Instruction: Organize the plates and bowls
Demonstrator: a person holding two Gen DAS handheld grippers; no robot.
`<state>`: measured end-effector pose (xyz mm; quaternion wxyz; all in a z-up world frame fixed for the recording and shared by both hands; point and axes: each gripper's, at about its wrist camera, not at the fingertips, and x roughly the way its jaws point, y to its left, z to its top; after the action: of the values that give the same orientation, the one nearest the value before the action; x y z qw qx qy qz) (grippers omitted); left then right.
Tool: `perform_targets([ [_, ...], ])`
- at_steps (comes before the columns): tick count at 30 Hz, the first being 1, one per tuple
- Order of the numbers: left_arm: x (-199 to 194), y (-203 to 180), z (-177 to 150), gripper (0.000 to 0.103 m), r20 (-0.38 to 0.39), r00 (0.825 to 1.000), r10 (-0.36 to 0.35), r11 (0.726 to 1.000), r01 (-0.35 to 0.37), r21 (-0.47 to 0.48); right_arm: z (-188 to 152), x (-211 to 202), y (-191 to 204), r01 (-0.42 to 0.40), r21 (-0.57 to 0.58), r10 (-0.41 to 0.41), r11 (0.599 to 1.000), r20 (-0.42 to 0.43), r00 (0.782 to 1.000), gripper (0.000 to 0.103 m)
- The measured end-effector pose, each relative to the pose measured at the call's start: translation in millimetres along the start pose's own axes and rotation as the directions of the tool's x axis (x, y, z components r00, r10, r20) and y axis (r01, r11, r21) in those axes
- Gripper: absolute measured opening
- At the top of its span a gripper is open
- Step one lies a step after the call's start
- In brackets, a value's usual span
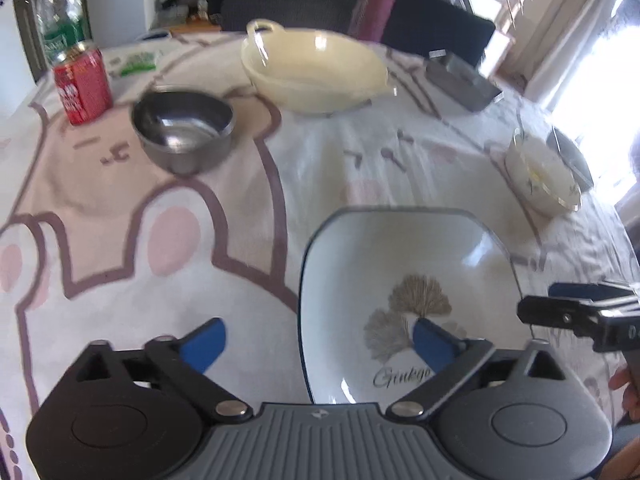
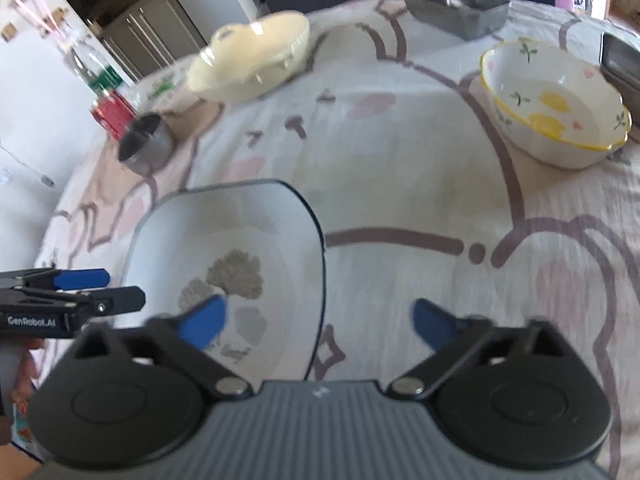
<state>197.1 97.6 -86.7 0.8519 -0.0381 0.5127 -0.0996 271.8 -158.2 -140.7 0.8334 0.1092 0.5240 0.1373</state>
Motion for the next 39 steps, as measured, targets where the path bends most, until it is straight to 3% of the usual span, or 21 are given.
perform_targets([
  [9,-30.3,-1.6,32.4,0.103,0.157,0.988,0.0,1.0,0.0,0.0,22.9,-35.3,13.5,-0.021,-0.064,0.033,0.998,0.19,0.981,0.103],
  [17,-35.0,-4.3,80.8,0.103,0.278,0.961,-0.013,0.999,0.0,0.047,79.6,-41.2,13.6,-0.134,0.036,0.113,0.99,0.35,0.93,0.103],
  [21,-26.7,0.3,104.4,0.103,0.311,0.95,-0.013,0.997,-0.012,0.079,110.4,-16.4,0.3,-0.206,0.181,0.134,0.962,0.343,0.93,0.102],
  [23,-21.2,6.2,116.2,0.103,0.331,0.944,-0.013,0.997,-0.014,0.081,123.5,0.4,-8.1,-0.258,0.267,0.159,0.929,0.343,0.926,0.094],
  [25,-16.5,13.4,126.9,0.103,0.351,0.936,-0.016,0.997,-0.01,0.073,132.1,16.7,-13.7,-0.288,0.34,0.167,0.895,0.343,0.925,0.077],
  [30,-2.9,33.8,150.7,0.103,0.405,0.914,-0.018,0.999,0.029,-0.022,147.3,63.3,-15.1,-0.362,0.459,0.213,0.811,0.345,0.914,0.056],
  [32,3.8,38.7,158.3,0.103,0.416,0.909,-0.02,0.998,0.043,-0.046,154.2,79.9,-10.0,-0.354,0.481,0.205,0.802,0.334,0.92,0.05],
  [34,11.2,42.4,164.8,0.103,0.42,0.907,-0.014,0.997,0.042,-0.057,152.3,90.5,-5.2,-0.352,0.5,0.199,0.791,0.332,0.922,0.036],
  [38,24.3,47.3,171.3,0.103,0.414,0.91,-0.011,0.997,0.041,-0.064,156.5,107.3,2.0,-0.334,0.519,0.174,0.787,0.332,0.927,0.03],
  [39,27.7,48.0,172.6,0.103,0.41,0.912,-0.015,0.997,0.045,-0.064,156.7,110.0,3.2,-0.324,0.521,0.169,0.79,0.324,0.931,0.02],
])
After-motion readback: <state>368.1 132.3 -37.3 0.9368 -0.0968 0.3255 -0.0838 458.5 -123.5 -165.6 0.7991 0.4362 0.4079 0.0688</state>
